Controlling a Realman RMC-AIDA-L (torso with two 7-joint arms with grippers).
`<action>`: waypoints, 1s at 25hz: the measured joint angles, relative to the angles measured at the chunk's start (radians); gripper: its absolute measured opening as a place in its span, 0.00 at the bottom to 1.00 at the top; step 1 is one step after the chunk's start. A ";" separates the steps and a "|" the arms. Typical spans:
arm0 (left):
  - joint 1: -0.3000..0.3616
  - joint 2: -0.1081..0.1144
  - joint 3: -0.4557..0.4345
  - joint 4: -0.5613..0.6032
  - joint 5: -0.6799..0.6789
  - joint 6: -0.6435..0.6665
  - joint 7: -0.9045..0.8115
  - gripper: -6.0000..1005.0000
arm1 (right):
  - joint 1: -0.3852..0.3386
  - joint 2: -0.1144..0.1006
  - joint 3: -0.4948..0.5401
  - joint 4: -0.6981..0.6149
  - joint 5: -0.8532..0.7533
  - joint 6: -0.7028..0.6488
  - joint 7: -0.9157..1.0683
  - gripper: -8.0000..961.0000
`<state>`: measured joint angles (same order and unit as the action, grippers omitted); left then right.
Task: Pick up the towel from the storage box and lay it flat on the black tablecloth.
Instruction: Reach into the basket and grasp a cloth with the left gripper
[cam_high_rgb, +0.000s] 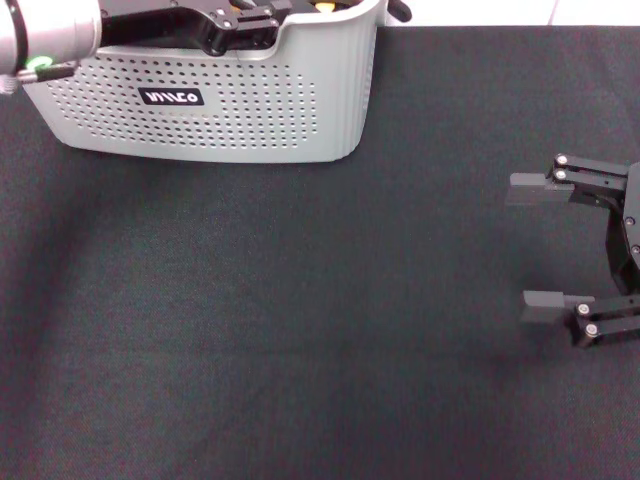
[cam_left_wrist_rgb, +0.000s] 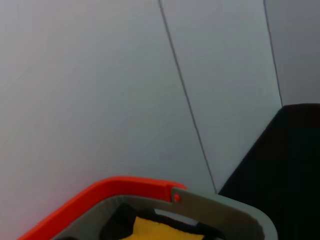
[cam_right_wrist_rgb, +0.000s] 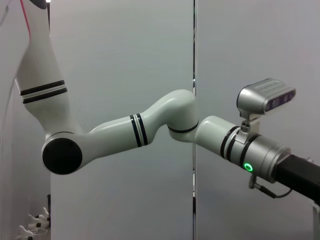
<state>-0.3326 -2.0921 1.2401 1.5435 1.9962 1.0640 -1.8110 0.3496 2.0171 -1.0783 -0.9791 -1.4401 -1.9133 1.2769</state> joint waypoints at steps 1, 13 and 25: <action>0.003 0.000 0.000 0.003 -0.001 0.000 0.023 0.71 | 0.000 0.000 0.000 0.002 0.000 0.000 -0.001 0.89; 0.059 -0.002 0.033 0.031 -0.065 -0.006 0.294 0.69 | 0.003 -0.002 0.005 0.008 -0.001 0.011 -0.002 0.88; 0.140 -0.006 0.193 0.007 -0.142 -0.226 0.602 0.66 | 0.003 -0.001 0.015 0.008 -0.002 0.013 -0.004 0.88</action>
<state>-0.1926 -2.0977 1.4333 1.5502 1.8541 0.8385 -1.2088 0.3528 2.0157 -1.0630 -0.9706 -1.4421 -1.9005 1.2733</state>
